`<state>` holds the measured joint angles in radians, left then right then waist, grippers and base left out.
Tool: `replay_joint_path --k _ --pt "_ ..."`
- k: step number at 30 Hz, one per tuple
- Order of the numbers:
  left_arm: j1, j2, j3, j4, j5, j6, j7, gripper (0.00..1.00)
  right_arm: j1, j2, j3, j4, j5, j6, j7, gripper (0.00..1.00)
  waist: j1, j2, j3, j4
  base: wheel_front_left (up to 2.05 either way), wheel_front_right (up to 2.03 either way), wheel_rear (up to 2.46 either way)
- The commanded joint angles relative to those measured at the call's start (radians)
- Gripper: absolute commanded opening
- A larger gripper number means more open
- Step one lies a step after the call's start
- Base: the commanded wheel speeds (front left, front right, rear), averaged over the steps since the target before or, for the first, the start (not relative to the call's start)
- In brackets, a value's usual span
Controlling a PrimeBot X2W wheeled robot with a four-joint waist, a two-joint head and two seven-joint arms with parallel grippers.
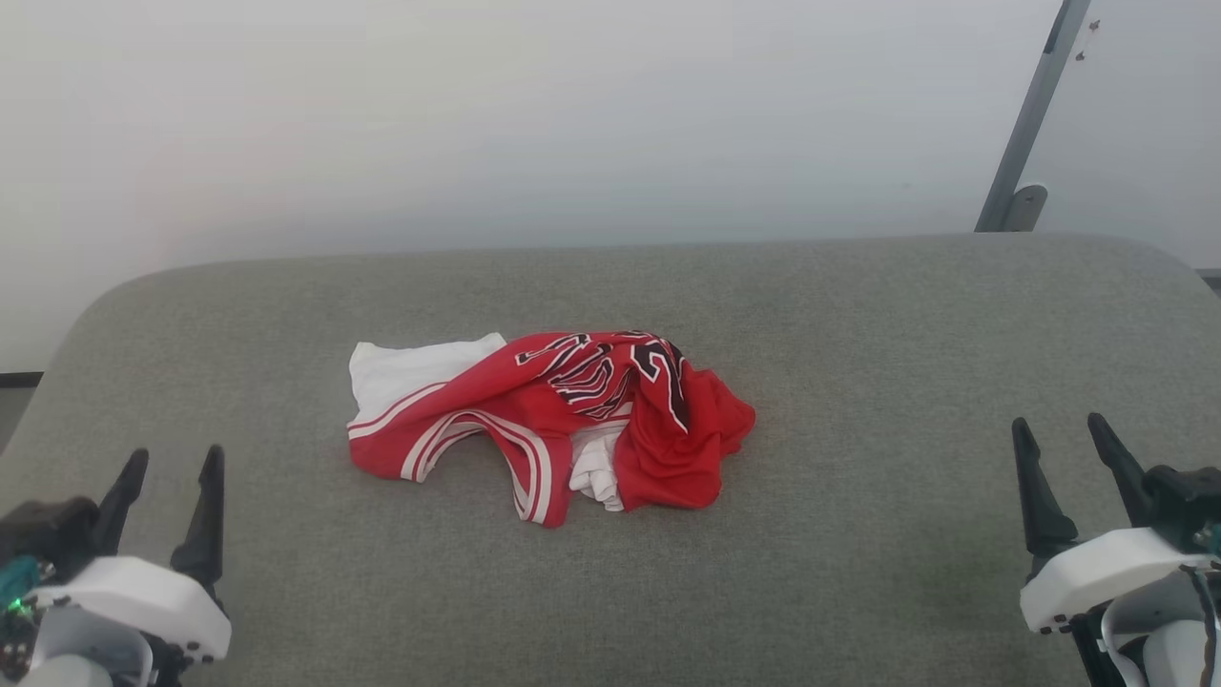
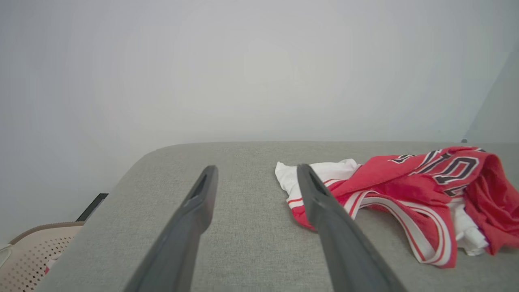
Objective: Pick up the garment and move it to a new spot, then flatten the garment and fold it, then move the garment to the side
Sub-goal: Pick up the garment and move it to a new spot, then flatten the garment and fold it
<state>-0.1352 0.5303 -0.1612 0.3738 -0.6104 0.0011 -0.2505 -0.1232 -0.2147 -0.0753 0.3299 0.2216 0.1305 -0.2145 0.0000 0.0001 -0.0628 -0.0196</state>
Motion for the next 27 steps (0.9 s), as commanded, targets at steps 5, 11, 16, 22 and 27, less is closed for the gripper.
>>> replay_joint_path --k 5,11,16,22,27 --pt "0.032 -0.009 0.007 -0.013 0.003 -0.013 -0.011 1.00 0.012 0.000 -0.003 -0.006 -0.001 0.000 -0.007 1.00 0.0000 -0.0001 0.004 0.001 0.00 0.00 0.00" --pt "0.042 -0.015 0.012 -0.029 0.001 -0.036 -0.014 1.00 0.011 -0.001 0.002 -0.013 0.000 0.000 -0.010 1.00 0.0000 -0.0001 0.008 -0.001 0.00 0.00 0.00" --pt "0.049 -0.017 0.011 -0.043 0.002 -0.043 -0.015 1.00 0.015 -0.004 0.006 -0.019 0.001 0.000 -0.008 1.00 0.0000 -0.0001 0.008 0.001 0.00 0.00 0.00" --pt "0.053 -0.018 0.011 -0.059 0.007 -0.033 -0.014 1.00 0.018 -0.002 0.008 -0.028 -0.004 0.000 -0.002 1.00 0.0000 -0.0001 0.009 0.004 0.00 0.00 0.00" --pt "0.058 -0.022 0.013 -0.075 0.001 -0.023 -0.014 1.00 0.017 -0.003 0.024 -0.034 0.006 0.000 0.009 1.00 0.0000 -0.0001 0.011 0.014 0.00 0.00 0.00"
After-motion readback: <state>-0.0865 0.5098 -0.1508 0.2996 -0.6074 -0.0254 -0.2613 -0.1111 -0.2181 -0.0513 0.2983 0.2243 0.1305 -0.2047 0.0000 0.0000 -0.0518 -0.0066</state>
